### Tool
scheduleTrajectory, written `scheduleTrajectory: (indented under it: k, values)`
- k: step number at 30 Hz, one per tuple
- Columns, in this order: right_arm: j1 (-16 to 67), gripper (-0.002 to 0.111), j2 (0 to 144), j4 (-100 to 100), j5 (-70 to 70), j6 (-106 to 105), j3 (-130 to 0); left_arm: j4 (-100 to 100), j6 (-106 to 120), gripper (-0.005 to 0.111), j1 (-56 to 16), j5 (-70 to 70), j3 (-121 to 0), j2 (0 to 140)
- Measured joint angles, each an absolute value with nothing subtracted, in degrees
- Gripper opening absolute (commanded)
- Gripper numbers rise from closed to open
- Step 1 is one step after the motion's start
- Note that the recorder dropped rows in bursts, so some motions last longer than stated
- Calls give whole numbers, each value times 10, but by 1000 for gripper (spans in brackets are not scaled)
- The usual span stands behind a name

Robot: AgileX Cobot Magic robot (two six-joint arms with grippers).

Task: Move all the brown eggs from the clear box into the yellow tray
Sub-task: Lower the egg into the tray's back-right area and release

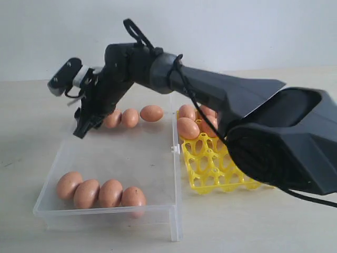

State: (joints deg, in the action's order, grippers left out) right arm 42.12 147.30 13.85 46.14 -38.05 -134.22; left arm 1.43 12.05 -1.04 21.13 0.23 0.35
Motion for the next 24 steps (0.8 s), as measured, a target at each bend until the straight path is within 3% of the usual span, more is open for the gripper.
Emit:
scheduleTrajectory:
  k: [4, 10, 16, 24]
  values:
    - [418, 0, 1385, 115, 375, -285, -1234, 14, 121, 0, -10, 211, 2, 3]
    - [389, 0, 1187, 98, 56, -207, -873, 14, 121, 0, -10, 211, 2, 3]
    - [310, 0, 1039, -17, -249, -5, -535, 14, 121, 0, -10, 211, 2, 3]
    - [179, 0, 979, -90, -378, 75, -369, 14, 121, 0, -10, 211, 2, 3]
